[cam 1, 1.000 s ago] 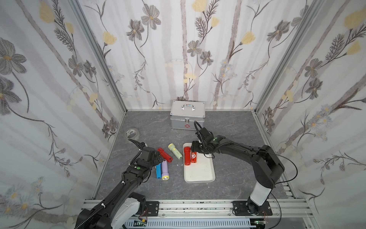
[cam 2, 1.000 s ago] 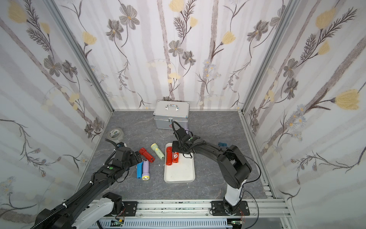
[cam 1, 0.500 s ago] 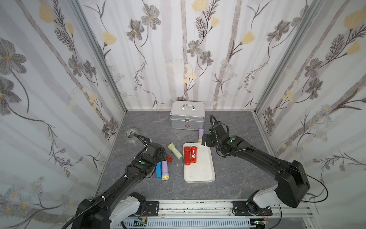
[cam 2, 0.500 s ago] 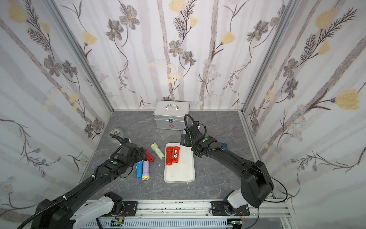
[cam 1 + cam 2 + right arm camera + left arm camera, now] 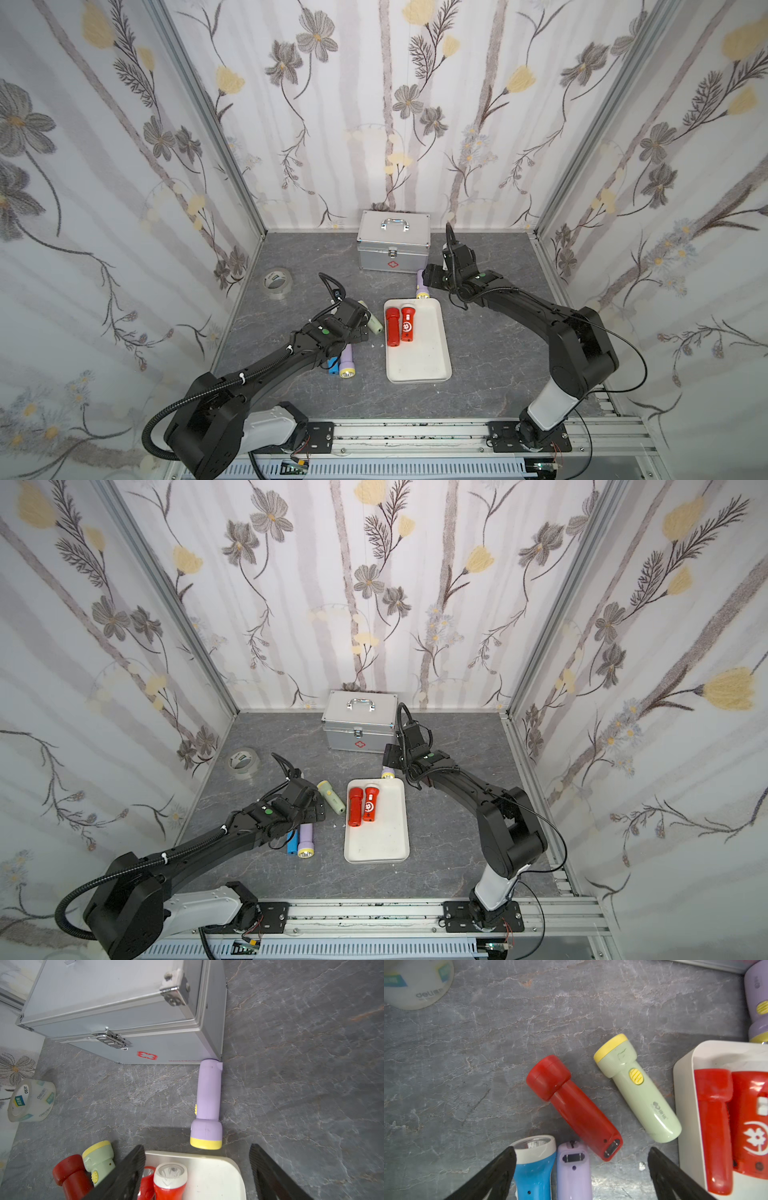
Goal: Put the flashlights into the storage boxes
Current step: Pick up the flashlight from the center of the board.
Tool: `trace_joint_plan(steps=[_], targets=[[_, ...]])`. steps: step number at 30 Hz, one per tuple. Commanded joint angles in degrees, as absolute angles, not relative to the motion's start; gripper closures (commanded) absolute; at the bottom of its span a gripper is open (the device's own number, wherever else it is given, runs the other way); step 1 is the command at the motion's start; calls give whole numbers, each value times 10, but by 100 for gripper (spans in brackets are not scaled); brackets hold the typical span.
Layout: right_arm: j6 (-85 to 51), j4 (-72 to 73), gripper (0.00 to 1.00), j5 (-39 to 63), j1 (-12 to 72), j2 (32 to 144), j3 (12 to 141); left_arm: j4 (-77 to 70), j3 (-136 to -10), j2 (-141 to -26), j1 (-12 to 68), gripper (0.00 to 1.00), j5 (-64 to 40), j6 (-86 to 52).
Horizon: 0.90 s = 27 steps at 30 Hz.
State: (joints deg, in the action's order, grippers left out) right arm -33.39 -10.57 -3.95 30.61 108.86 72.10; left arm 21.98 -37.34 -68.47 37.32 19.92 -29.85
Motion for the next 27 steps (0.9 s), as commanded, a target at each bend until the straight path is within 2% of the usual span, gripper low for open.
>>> trace_joint_plan(steps=[1,13,18,22,27], targets=[[-321,-99,22,-17,299,1130,767,195,-347,-647,378,0,229,-278],[-281,-182,33,-48,291,1244,853,167,-316,-607,372,0,234,-287],[-281,-194,33,-49,290,1270,878,193,-325,-603,370,0,227,-285],[-281,-207,33,-49,290,1297,897,256,-354,-618,370,0,267,-308],[-283,-216,35,-51,290,1325,914,236,-337,-618,369,0,252,-312]])
